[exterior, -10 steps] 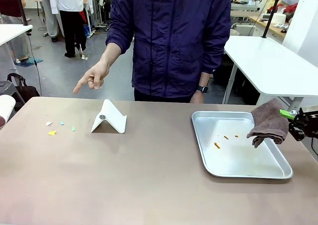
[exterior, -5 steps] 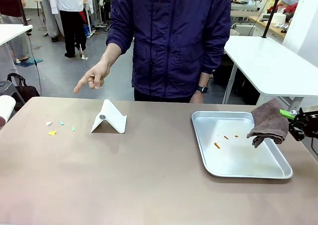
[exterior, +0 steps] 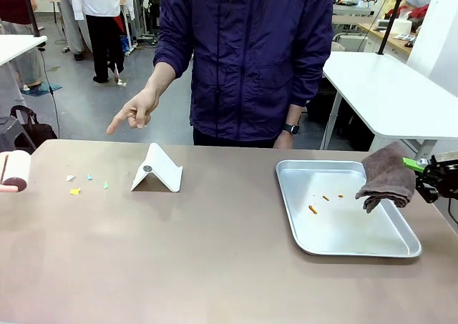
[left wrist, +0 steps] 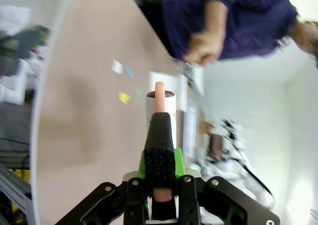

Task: Clean the surface of the table.
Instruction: If a person points to the right, clean the right side of the table with your right hand, and if they point to the left, clean the left side with your left hand.

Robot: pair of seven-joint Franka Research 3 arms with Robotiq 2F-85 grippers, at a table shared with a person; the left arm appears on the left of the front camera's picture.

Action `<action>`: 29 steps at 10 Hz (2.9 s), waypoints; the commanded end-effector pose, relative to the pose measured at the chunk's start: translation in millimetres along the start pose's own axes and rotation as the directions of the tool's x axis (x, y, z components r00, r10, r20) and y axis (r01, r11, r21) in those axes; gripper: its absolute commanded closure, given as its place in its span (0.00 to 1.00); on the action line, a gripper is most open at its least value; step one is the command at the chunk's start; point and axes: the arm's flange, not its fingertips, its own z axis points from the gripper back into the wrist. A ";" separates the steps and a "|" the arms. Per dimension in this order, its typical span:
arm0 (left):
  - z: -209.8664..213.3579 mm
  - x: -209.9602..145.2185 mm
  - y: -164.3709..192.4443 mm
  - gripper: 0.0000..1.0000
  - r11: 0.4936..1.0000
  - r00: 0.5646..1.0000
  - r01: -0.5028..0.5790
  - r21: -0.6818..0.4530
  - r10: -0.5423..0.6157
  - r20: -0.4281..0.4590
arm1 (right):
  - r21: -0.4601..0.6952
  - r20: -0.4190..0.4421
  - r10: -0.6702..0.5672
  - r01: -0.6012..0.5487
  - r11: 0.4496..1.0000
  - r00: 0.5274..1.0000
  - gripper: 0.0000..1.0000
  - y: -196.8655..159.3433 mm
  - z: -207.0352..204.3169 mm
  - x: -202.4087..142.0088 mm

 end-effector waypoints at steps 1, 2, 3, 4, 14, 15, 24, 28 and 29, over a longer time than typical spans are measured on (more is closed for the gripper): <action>-34.0 -6.4 -14.4 0.78 0.992 0.996 -0.034 0.124 0.023 0.085 | 0.007 -0.014 0.003 -0.003 1.000 1.000 1.00 2.9 -0.3 -2.2; -43.8 -4.0 -17.1 0.78 0.990 0.994 -0.027 0.136 0.012 0.113 | 0.007 -0.014 0.003 -0.003 1.000 1.000 1.00 2.9 -0.3 -2.2; -51.3 -2.5 -20.2 0.78 0.988 0.991 -0.031 0.149 0.011 0.131 | 0.007 -0.014 0.003 -0.003 1.000 1.000 1.00 2.9 -0.3 -2.2; -57.3 -0.7 -23.1 0.78 0.985 0.988 -0.040 0.169 0.014 0.151 | 0.007 -0.014 0.003 -0.003 1.000 1.000 1.00 2.9 -0.3 -2.2; -117.0 29.3 -1.6 0.78 0.939 0.996 -0.084 0.332 0.072 0.046 | 0.007 -0.014 0.003 -0.003 1.000 1.000 1.00 2.9 -0.3 -2.2; -126.4 32.3 -1.0 0.78 0.937 0.997 -0.076 0.340 0.073 0.023 | 0.007 -0.014 0.003 -0.003 1.000 1.000 1.00 2.9 -0.3 -2.2; -225.2 22.6 -36.9 0.78 0.931 0.992 0.028 0.365 0.020 -0.127 | 0.007 -0.014 0.003 -0.003 1.000 1.000 1.00 2.9 -0.3 -2.2; -234.5 19.9 -45.5 0.78 0.941 0.990 0.035 0.336 0.013 -0.142 | 0.007 -0.014 0.003 -0.003 1.000 1.000 1.00 2.9 -0.3 -2.2; -223.1 17.5 -52.5 0.78 0.957 0.988 0.040 0.286 0.005 -0.155 | 0.007 -0.014 0.003 -0.003 1.000 1.000 1.00 2.9 -0.3 -2.2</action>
